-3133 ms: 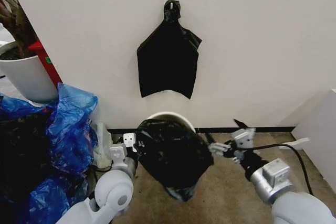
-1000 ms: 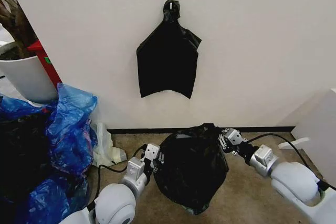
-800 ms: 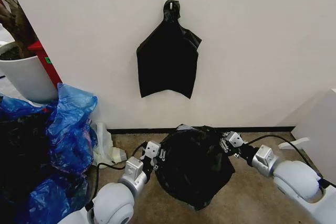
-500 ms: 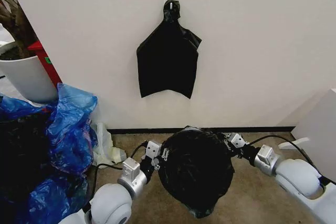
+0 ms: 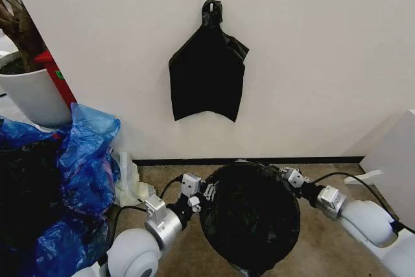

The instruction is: Place the garbage bag over the trash bin.

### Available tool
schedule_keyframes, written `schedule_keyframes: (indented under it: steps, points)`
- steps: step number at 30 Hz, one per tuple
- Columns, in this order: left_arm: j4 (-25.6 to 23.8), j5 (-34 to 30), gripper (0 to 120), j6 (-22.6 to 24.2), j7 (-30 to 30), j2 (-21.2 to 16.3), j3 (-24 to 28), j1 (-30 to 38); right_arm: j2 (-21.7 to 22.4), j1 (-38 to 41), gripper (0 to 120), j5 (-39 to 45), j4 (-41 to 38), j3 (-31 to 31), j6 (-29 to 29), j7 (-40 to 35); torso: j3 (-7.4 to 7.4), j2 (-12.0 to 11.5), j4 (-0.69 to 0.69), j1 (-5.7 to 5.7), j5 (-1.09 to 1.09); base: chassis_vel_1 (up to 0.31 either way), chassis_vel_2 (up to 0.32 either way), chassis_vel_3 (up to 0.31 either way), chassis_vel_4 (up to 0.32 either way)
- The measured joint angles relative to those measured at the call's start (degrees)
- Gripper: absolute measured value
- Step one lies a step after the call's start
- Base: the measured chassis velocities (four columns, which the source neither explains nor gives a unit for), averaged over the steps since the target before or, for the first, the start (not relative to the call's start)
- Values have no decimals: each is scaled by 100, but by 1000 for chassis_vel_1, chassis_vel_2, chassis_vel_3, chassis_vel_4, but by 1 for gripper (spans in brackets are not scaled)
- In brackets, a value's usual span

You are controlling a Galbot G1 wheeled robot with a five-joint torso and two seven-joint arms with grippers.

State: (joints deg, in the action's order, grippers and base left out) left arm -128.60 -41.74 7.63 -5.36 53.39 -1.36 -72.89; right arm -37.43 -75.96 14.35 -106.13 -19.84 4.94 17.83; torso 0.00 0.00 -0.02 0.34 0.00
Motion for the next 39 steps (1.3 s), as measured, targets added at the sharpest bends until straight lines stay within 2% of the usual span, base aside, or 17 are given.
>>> schedule_keyframes:
  steps: [3,7,9,11,16,19,23,24,30,31,34,36,38,39]
  points:
    - [0,-75,1,-23,-30,35,-52,-4,-3,-66,0,13,-39,-22,1,-63,0,0,0,0,-1,0,0,0,0]
    - [12,-184,1,-27,-122,62,-142,-53,8,-212,10,143,-163,-114,-40,-234,0,0,-1,0,0,0,0,0,0]
    - [73,-254,1,-28,-162,83,-204,-126,56,-359,23,295,-317,-260,-34,-296,0,0,0,0,-2,0,0,0,0]
    - [97,-290,1,-27,-180,90,-218,-140,65,-394,25,325,-341,-303,-27,-299,0,0,0,0,-3,0,0,0,0]
    - [300,-865,1,67,-596,212,-379,-171,34,-665,48,782,-539,-681,52,-370,0,0,0,0,0,0,0,0,0]
    - [369,-1074,1,105,-781,252,-416,-157,9,-722,55,973,-622,-804,65,-407,0,0,0,0,0,0,0,0,0]
    - [440,-1564,1,203,-1133,335,-438,-156,-44,-812,73,1186,-810,-1026,152,-527,0,0,0,0,-1,0,0,0,0]
    - [440,-1564,1,203,-1133,335,-438,-156,-44,-812,73,1186,-810,-1026,152,-527,0,0,0,0,-1,0,0,0,0]
    - [441,-2371,1,330,-1637,477,-485,-315,-123,-873,97,1617,-985,-1291,170,-586,0,0,1,0,0,0,0,0,0]
    - [441,-2371,1,330,-1637,477,-485,-315,-123,-873,97,1617,-985,-1291,170,-586,0,0,1,0,0,0,0,0,0]
    - [400,-2953,1,361,-1952,562,-524,-414,-139,-961,100,1807,-906,-1484,229,-475,0,0,-2,0,-1,0,0,0,0]
    - [378,-3102,1,366,-2035,597,-547,-463,-135,-1018,100,1974,-878,-1537,235,-405,0,0,2,0,0,0,0,0,0]
    - [385,-3287,1,362,-2160,634,-568,-439,-175,-1331,100,2339,-914,-1755,226,-337,0,0,4,0,-1,0,0,0,0]
    - [409,-3359,1,355,-2231,654,-570,-398,-224,-1546,100,2563,-977,-1876,194,-318,0,0,1,0,0,0,0,0,0]
